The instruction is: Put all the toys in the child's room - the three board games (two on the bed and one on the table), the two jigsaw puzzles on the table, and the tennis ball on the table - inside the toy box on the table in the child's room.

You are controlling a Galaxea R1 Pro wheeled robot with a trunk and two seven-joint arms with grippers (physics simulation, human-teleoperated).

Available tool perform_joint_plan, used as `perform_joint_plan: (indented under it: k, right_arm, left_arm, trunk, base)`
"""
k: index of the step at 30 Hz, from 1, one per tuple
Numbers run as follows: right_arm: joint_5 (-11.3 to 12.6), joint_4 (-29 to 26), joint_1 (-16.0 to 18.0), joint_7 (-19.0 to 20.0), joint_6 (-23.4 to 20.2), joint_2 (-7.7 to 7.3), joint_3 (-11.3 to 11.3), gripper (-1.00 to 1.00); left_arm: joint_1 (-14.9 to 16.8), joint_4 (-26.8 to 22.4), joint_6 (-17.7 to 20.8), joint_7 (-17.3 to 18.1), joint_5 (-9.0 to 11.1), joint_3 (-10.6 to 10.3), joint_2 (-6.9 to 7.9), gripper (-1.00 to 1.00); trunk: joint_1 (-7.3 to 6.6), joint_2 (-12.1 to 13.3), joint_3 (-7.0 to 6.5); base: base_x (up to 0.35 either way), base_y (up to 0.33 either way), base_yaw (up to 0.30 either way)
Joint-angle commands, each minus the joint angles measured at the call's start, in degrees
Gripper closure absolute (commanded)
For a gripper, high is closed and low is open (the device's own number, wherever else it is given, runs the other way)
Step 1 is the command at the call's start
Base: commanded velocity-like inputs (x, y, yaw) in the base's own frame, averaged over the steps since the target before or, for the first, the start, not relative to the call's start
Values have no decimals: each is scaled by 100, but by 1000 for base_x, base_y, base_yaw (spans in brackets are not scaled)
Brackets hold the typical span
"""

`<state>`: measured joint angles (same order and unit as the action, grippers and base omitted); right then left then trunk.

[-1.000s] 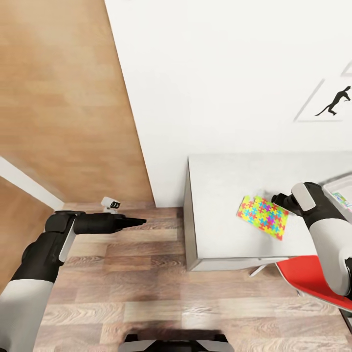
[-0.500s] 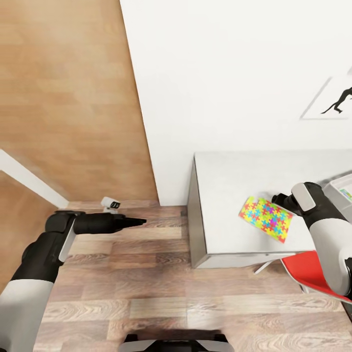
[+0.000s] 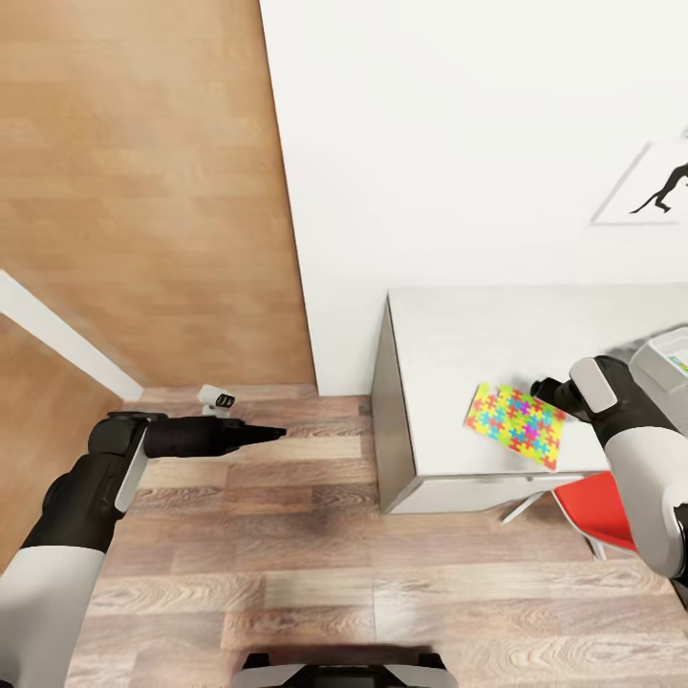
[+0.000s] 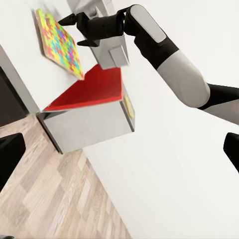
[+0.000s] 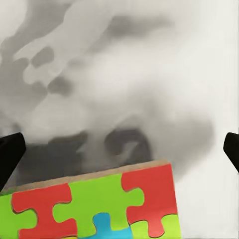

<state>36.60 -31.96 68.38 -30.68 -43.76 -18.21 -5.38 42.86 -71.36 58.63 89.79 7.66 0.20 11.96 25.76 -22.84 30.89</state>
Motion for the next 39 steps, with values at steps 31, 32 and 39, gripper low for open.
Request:
perform_joint_plan:
  k: [31, 32, 39]
  right_arm:
    - [128, 173, 0, -52, -18, 2, -7, -100]
    - [128, 174, 0, -51, -18, 2, -7, -100]
    - [128, 175, 0, -52, -18, 10, -7, -100]
  left_arm:
    - [4, -1, 61, 21, -1, 114, 8, -100]
    - [4, -1, 61, 21, -1, 116, 8, -100]
    - [4, -1, 61, 21, -1, 120, 6, -100]
  trunk:
    - [2, -8, 9]
    - [2, -8, 9]
    - [2, -8, 9]
  base:
    - [-80, 81, 0]
    - [-28, 65, 0]
    - [-33, 108, 0]
